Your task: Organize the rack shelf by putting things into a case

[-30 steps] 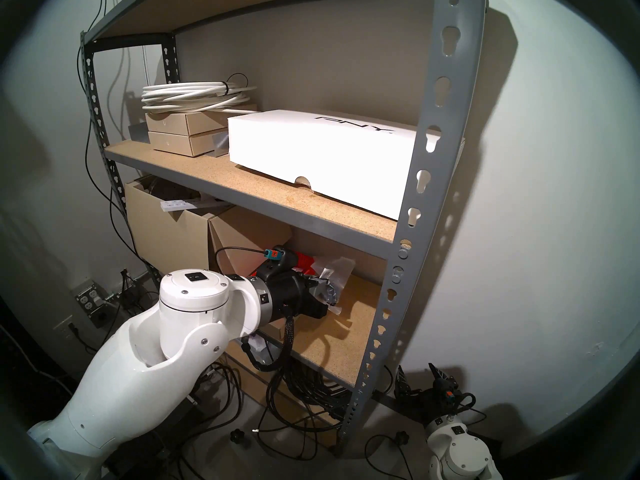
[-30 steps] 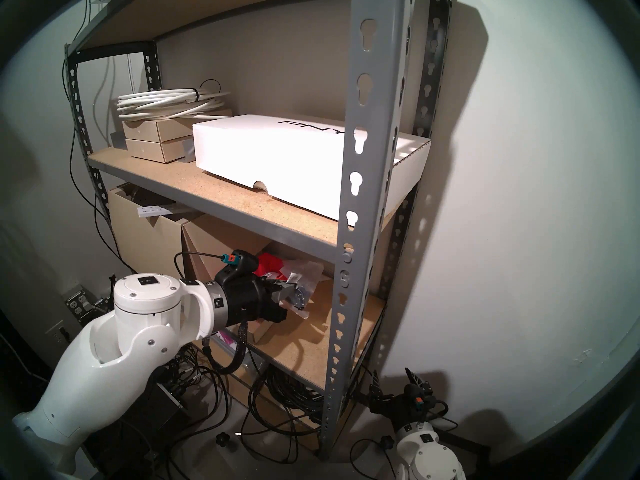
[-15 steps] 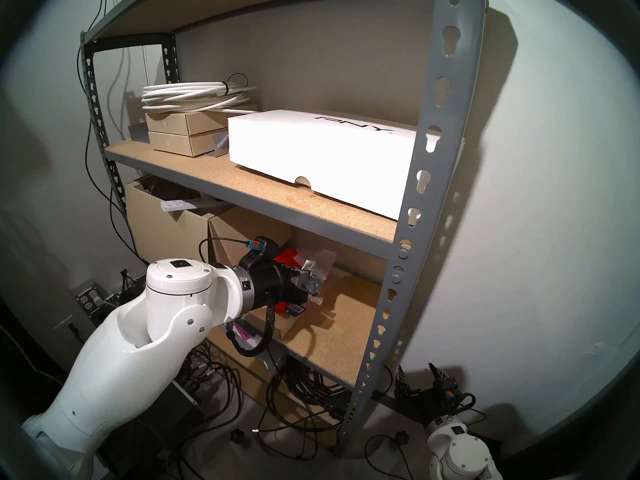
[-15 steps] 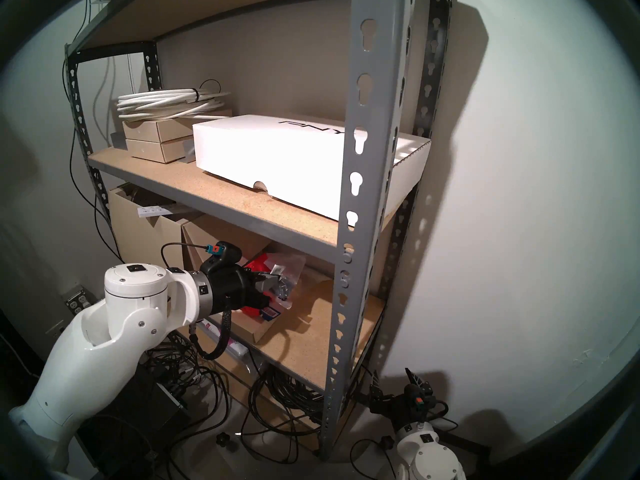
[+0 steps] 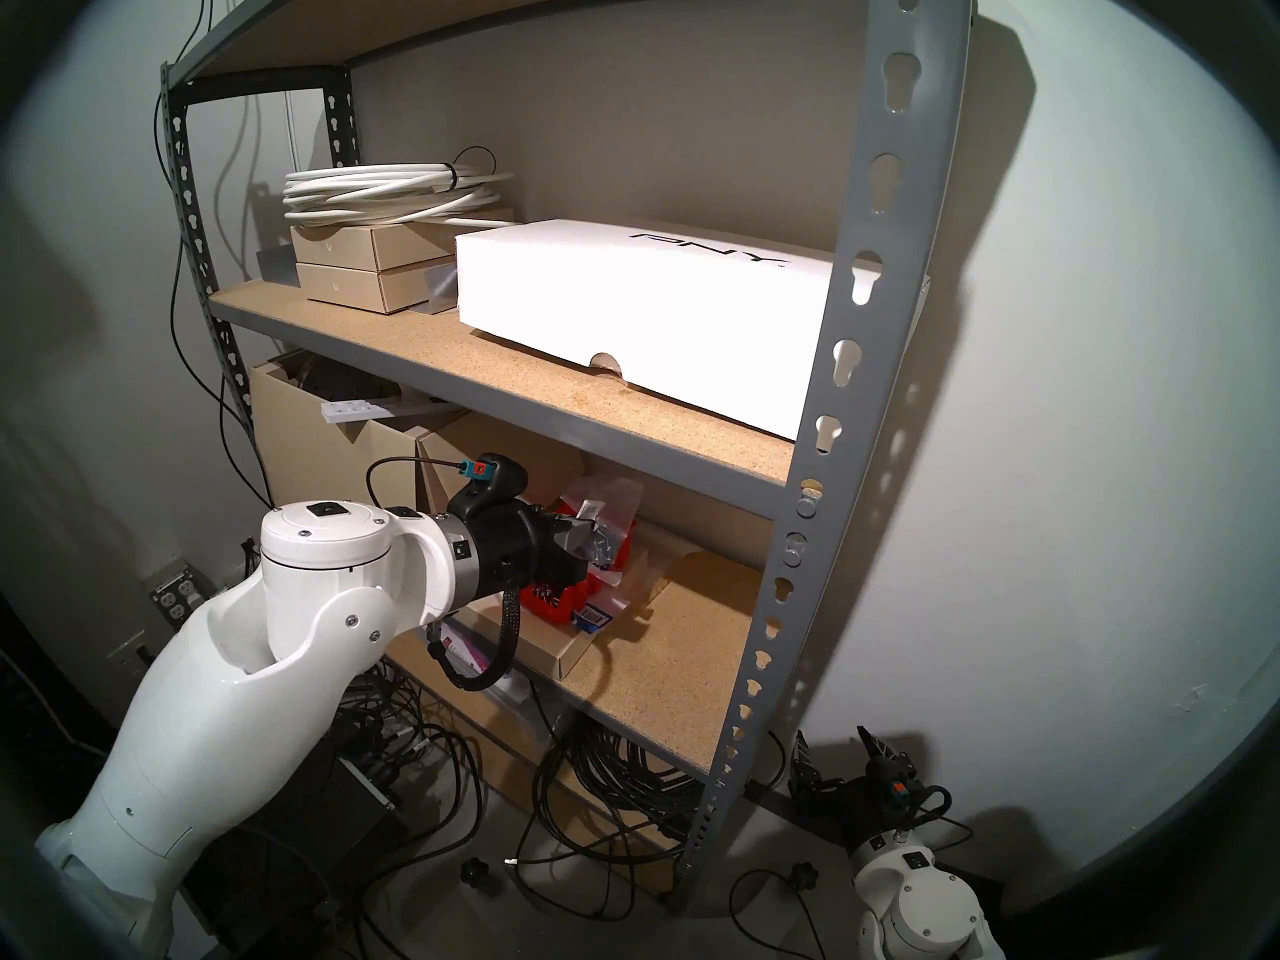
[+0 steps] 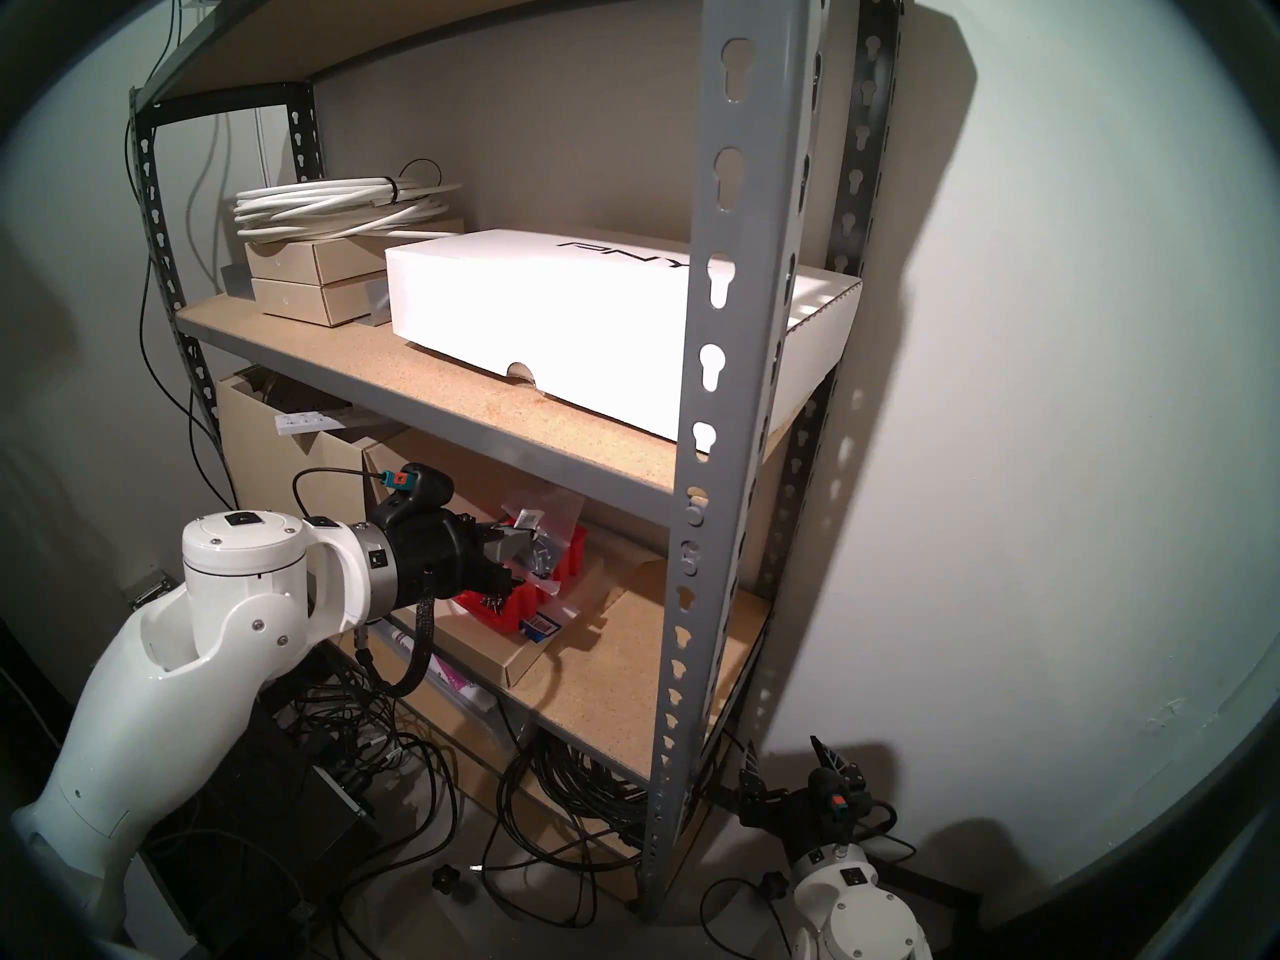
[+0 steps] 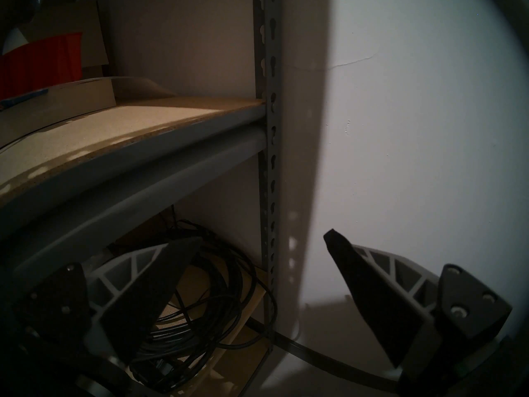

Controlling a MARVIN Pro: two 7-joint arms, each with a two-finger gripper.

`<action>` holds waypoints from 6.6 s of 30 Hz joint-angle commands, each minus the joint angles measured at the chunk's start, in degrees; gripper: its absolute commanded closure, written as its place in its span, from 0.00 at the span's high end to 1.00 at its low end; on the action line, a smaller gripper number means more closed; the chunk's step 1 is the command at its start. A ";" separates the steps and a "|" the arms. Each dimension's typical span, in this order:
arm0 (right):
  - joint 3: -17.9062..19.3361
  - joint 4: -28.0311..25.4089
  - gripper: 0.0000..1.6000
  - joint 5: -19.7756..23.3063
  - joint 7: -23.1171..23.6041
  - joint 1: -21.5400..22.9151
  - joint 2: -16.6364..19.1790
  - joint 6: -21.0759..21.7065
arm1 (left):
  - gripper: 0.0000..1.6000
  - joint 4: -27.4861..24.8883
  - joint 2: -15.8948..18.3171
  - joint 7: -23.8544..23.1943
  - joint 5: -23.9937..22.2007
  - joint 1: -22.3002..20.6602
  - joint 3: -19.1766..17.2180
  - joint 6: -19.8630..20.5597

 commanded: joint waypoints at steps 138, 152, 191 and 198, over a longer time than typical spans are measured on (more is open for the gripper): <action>-0.01 -1.01 1.00 0.02 -0.01 0.04 -0.03 -0.11 | 1.00 -14.76 -1.22 17.83 13.61 15.40 1.49 -9.48; -0.01 -1.03 1.00 0.02 -0.01 0.03 -0.03 -0.09 | 1.00 -14.24 -0.66 20.91 24.06 17.35 9.50 -17.49; -0.01 -1.05 1.00 0.02 -0.02 0.02 -0.03 -0.07 | 1.00 -4.64 7.83 7.97 29.44 24.61 11.90 -41.07; -0.01 -1.04 1.00 0.02 -0.01 0.03 -0.03 -0.09 | 1.00 -5.33 8.12 6.30 26.50 24.54 11.17 -40.64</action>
